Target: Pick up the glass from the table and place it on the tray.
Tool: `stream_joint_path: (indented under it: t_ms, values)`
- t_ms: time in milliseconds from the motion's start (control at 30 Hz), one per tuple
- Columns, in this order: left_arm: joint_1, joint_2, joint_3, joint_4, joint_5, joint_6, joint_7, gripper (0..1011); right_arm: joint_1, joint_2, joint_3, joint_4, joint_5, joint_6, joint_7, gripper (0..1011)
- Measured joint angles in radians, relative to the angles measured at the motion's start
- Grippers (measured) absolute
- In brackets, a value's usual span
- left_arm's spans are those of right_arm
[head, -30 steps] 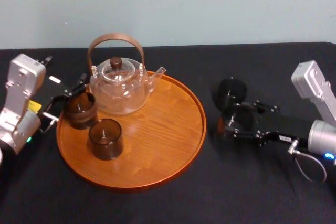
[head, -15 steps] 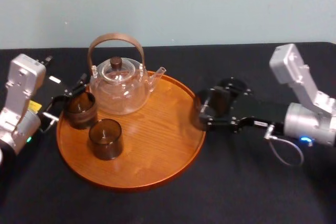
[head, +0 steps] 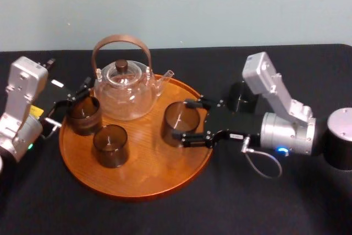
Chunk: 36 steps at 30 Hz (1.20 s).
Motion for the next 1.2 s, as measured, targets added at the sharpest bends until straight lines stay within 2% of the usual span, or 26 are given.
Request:
stream_joint_path:
  t_ms: [267,567,1200]
  values:
    - [0.000,0.000,0.000,0.000,0.000,0.000,0.000,1001,0.013,-0.036,-0.043,0.051,-0.004,-0.012,0.005,900]
    - [0.000,0.000,0.000,0.000,0.000,0.000,0.000,1001,0.013,-0.060,-0.069,0.103,-0.015,-0.022,0.003,901]
    - [0.000,0.000,0.000,0.000,0.000,0.000,0.000,1001,0.004,-0.072,-0.080,0.134,-0.047,-0.022,-0.023,900]
